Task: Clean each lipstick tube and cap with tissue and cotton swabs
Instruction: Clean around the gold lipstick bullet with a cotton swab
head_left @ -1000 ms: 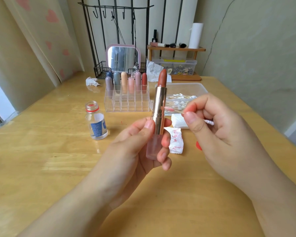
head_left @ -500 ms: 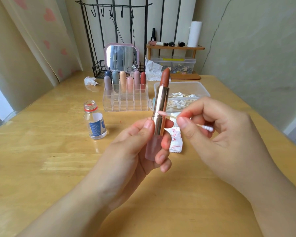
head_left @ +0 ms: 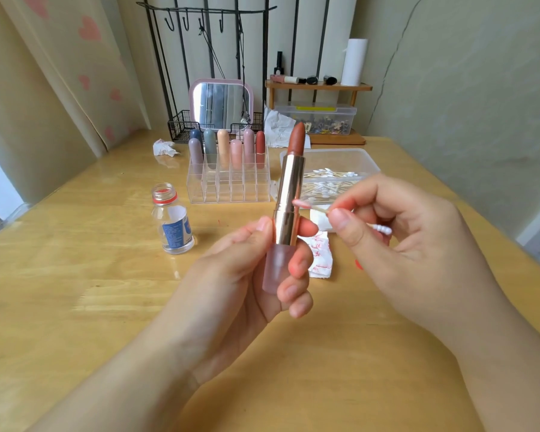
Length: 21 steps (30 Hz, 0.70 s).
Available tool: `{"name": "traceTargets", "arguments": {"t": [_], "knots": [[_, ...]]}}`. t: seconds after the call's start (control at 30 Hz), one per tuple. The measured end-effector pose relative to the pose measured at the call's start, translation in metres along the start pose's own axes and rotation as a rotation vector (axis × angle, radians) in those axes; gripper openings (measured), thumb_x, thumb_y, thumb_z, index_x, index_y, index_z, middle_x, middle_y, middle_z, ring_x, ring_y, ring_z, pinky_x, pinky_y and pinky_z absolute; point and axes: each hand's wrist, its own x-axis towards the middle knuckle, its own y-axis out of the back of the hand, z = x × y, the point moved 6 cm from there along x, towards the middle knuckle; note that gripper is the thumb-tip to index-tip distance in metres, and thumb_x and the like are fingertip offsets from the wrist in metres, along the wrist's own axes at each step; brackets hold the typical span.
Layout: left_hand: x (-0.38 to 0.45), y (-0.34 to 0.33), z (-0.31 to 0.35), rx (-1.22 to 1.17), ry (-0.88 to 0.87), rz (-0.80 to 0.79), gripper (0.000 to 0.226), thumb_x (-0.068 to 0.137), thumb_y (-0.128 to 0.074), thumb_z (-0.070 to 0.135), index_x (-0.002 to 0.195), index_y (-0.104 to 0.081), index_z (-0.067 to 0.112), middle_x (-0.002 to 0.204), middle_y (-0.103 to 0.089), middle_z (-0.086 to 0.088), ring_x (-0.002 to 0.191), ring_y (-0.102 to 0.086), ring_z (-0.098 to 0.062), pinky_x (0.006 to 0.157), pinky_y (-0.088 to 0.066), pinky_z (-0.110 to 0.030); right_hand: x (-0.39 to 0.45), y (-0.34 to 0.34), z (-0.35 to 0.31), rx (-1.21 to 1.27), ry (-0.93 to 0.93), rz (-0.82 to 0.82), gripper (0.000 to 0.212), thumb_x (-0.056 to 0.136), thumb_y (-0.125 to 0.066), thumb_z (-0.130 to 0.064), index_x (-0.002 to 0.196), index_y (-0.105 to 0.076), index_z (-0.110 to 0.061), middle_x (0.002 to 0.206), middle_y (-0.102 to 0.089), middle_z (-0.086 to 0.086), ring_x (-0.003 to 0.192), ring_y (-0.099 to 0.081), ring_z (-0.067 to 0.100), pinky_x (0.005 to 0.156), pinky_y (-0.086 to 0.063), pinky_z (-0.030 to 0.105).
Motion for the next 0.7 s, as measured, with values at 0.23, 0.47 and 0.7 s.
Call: {"name": "traceTargets", "arguments": {"t": [0.23,0.47,0.7], "knots": [[-0.002,0.004,0.004,0.235,-0.088,0.111,0.023,0.086,-0.048,0.025,0.096,-0.052,0.005,0.07,-0.055,-0.008,0.053,-0.05,-0.018,0.051,-0.046,-0.028,-0.002,-0.004,-0.005,-0.044,0.028,0.002,0.013,0.085,-0.063,-0.022,0.073,-0.057,-0.024,0.053,-0.049,0.003,0.049,-0.041,0.006,0.051,-0.033,0.008],[-0.006,0.01,0.012,0.541,-0.221,0.279,0.021,0.08,-0.055,0.023,0.088,-0.044,0.007,0.064,-0.061,-0.004,0.051,-0.056,-0.019,0.056,-0.048,-0.025,-0.003,-0.006,-0.014,-0.133,0.097,0.014,0.012,0.084,-0.063,-0.019,0.072,-0.06,-0.017,0.051,-0.045,-0.004,0.047,-0.042,0.005,0.051,-0.032,0.005],[-0.008,0.008,0.015,0.628,-0.281,0.355,0.022,0.075,-0.062,0.022,0.085,-0.045,0.013,0.066,-0.052,-0.01,0.049,-0.044,-0.012,0.045,-0.042,-0.018,-0.005,-0.01,-0.016,-0.13,0.092,0.002,0.01,0.082,-0.064,-0.015,0.072,-0.062,-0.015,0.051,-0.042,-0.001,0.046,-0.042,0.001,0.049,-0.03,0.001]]}}
